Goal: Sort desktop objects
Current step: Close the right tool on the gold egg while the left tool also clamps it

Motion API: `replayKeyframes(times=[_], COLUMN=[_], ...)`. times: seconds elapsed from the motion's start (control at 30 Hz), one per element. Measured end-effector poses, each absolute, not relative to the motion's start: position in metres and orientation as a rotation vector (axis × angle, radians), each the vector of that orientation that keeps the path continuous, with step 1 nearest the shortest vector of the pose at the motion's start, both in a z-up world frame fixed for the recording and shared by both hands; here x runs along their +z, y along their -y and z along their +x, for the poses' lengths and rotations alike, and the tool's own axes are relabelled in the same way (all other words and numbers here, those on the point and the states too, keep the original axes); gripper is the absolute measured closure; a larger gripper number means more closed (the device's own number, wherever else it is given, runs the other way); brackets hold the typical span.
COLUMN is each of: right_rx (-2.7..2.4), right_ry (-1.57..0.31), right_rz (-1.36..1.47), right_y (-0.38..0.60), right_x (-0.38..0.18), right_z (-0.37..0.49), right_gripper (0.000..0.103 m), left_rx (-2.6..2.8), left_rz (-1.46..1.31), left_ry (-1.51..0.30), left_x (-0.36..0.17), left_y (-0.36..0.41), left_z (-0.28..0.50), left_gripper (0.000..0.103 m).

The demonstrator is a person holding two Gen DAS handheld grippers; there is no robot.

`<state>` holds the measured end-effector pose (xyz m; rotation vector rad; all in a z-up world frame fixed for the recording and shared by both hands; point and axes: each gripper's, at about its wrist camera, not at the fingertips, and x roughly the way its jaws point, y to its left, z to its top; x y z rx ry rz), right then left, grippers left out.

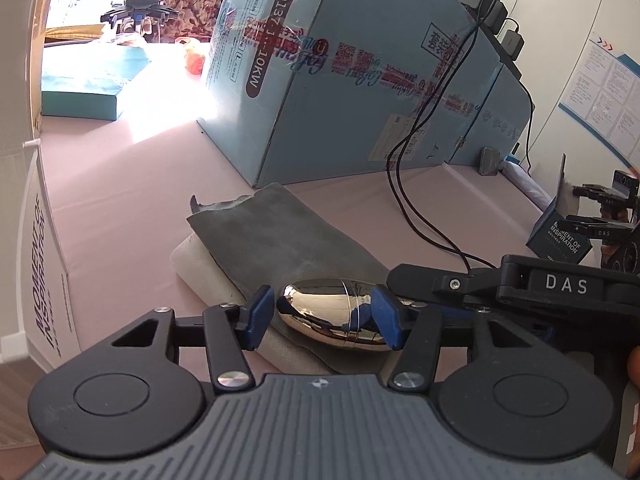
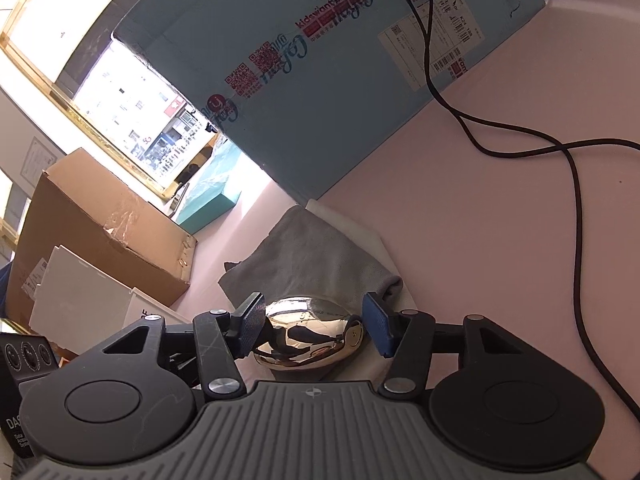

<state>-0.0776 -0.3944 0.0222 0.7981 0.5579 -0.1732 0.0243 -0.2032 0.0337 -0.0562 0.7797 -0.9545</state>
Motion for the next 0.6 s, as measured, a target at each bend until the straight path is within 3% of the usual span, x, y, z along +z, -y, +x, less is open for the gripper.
replayKeyframes(times=[0.3,0.6], right_rx=[-0.183,-0.177], right_ry=[-0.568,-0.558], right_rz=[0.81,0.866], right_y=[0.396,0.397], right_x=[0.017,0.013], right_z=[-0.077,-0.079], right_gripper=[0.05,0.05], left_rx=[-0.957,-0.982], left_rz=[-0.135,-0.192], left_ry=[-0.852,-0.891], left_x=[0.026,0.019], left_y=[0.199,0.198], left_z=[0.037,0.044], left_gripper=[0.045,0.047])
